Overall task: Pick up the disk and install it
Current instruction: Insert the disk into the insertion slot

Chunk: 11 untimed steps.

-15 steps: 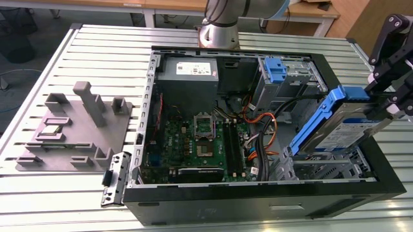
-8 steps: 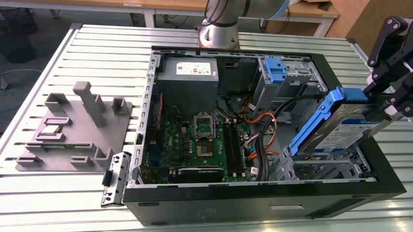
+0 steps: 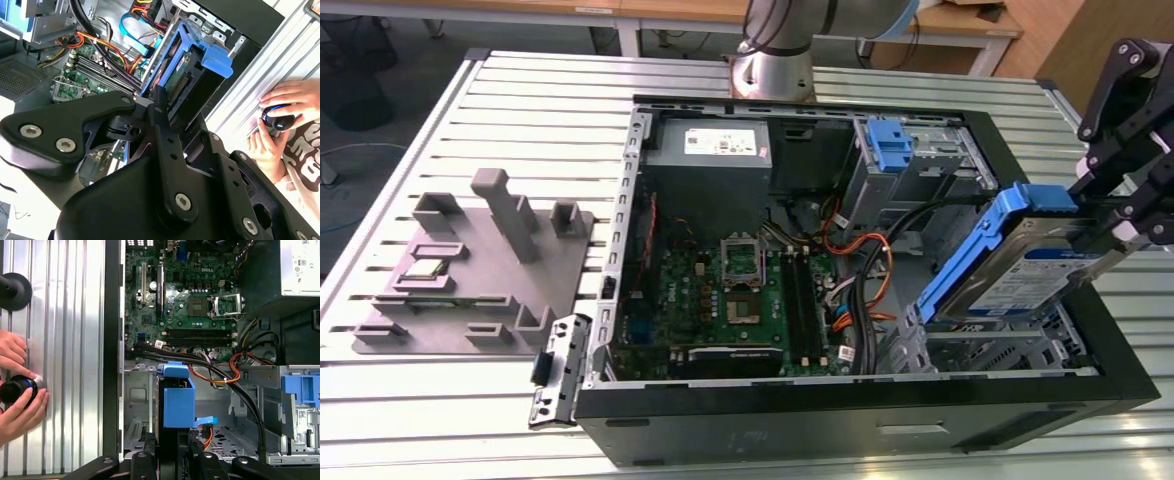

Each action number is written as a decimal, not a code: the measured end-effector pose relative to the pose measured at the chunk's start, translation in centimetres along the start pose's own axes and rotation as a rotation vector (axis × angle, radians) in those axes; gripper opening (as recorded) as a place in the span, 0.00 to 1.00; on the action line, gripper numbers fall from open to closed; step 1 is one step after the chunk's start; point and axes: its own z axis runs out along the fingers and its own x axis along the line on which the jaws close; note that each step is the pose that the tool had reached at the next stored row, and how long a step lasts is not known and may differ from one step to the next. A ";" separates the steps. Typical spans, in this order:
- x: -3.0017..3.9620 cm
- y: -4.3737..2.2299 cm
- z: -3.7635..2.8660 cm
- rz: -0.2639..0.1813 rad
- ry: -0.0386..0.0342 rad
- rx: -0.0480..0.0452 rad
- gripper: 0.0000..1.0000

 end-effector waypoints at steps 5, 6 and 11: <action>0.00 -0.01 0.11 0.001 0.0000 0.0001 0.35; 0.01 -0.01 0.16 0.001 -0.0001 0.0001 0.35; 0.03 -0.03 0.73 0.001 -0.0001 0.0001 0.35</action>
